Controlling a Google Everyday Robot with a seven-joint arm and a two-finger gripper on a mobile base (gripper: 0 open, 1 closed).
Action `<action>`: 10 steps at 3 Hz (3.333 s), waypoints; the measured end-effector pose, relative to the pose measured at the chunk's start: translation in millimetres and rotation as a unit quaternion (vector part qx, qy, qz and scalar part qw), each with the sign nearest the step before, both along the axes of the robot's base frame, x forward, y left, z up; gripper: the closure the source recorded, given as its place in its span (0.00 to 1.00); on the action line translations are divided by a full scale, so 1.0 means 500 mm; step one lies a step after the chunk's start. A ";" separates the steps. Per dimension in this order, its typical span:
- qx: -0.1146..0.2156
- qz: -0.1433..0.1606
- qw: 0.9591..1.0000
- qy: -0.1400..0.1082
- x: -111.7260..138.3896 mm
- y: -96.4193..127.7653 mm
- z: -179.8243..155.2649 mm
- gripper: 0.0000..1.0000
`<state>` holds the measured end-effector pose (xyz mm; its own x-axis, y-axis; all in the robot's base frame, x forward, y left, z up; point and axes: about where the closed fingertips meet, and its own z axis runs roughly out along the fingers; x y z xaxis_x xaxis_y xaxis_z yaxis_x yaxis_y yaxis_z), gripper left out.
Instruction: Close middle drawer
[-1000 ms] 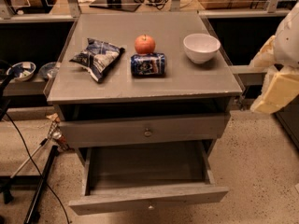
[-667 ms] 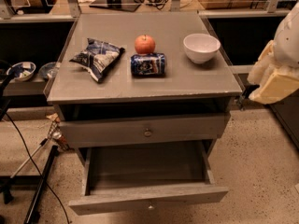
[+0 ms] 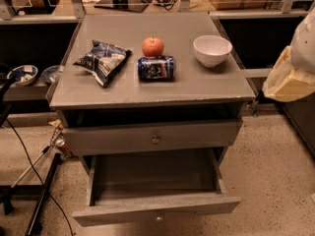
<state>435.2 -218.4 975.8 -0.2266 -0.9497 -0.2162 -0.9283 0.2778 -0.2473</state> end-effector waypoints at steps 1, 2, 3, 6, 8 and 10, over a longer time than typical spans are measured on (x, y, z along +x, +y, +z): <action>0.019 -0.014 0.999 0.023 -0.037 0.015 -0.085 1.00; 0.027 -0.016 0.998 0.052 -0.058 0.029 -0.173 1.00; 0.022 -0.009 0.995 0.097 -0.062 0.054 -0.273 1.00; 0.053 -0.008 0.993 0.106 -0.112 0.086 -0.307 1.00; 0.054 0.006 0.988 0.147 -0.127 0.161 -0.465 1.00; 0.089 -0.006 0.986 0.140 -0.180 0.204 -0.566 1.00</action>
Offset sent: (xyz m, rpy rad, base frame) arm -0.0409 0.0215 -0.1409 0.0766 0.1791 -0.0406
